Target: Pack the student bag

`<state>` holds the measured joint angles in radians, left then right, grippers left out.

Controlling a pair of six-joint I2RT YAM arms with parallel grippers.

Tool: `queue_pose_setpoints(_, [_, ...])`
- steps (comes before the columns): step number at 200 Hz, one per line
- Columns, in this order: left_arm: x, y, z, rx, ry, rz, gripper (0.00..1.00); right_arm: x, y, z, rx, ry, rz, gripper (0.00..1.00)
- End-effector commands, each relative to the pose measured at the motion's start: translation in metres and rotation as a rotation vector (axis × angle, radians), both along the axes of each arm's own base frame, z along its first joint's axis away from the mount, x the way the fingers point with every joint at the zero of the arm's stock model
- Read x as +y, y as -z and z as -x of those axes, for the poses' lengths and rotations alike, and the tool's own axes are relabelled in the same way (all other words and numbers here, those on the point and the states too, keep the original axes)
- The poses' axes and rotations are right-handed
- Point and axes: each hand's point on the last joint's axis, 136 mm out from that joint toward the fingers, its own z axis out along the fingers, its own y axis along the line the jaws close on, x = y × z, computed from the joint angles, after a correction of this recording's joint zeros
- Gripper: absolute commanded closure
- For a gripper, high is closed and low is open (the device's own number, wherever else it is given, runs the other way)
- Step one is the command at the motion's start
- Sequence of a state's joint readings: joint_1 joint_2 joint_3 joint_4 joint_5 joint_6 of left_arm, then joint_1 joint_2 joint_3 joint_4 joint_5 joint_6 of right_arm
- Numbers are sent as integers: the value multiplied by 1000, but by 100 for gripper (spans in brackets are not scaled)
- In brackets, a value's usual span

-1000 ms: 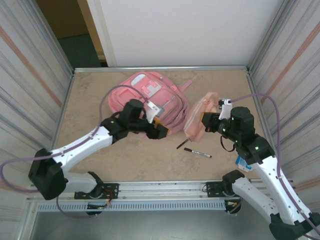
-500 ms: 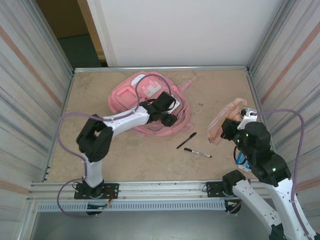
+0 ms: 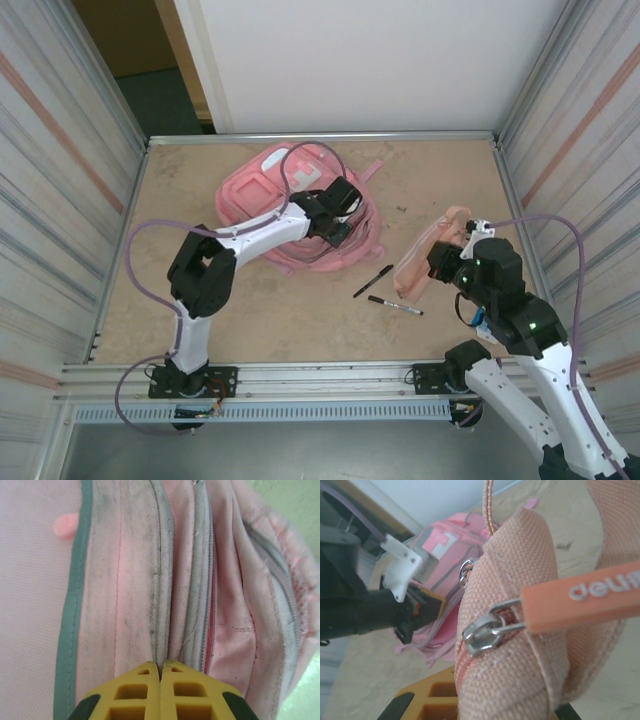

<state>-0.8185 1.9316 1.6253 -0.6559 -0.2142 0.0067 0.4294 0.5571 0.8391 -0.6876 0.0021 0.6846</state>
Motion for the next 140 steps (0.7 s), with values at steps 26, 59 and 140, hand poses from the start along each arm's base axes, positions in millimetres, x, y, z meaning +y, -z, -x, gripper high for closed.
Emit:
queue_pose_setpoints(26, [30, -112, -14, -244, 0, 60, 100, 47, -10, -25, 67, -104, -215, 100])
queue_pose_setpoints(59, [29, -157, -20, -318, 18, 226, 100, 67, 10, -55, 244, -15, -404, 100])
queue_pose_setpoints(140, [29, -185, -7, -289, 57, 447, 100, 116, 39, -126, 336, -8, -603, 100])
